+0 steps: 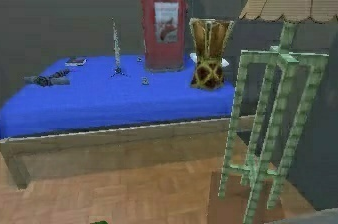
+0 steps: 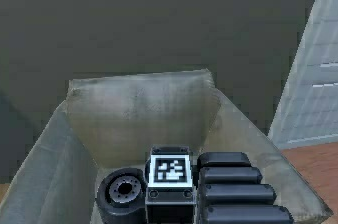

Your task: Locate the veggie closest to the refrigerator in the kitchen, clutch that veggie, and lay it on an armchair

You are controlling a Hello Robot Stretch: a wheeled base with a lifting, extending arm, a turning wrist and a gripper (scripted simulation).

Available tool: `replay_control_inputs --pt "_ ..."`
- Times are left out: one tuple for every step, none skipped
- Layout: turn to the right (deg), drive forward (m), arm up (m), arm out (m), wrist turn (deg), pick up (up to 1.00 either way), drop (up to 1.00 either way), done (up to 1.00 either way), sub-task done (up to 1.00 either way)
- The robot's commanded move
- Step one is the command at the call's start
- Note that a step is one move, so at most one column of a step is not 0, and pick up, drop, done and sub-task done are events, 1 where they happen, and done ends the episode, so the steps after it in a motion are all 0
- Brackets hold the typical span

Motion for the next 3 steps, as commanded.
replay_control_inputs --pt "-45.0 0.0 0.0 0.0 0.0 0.0 0.0 0.0 0.0" --pt "-45.0 0.0 0.0 0.0 0.0 0.0 0.0 0.0 0.0" --pt "-9.0 0.0 0.0 0.0 0.0 0.0 0.0 0.0 0.0"
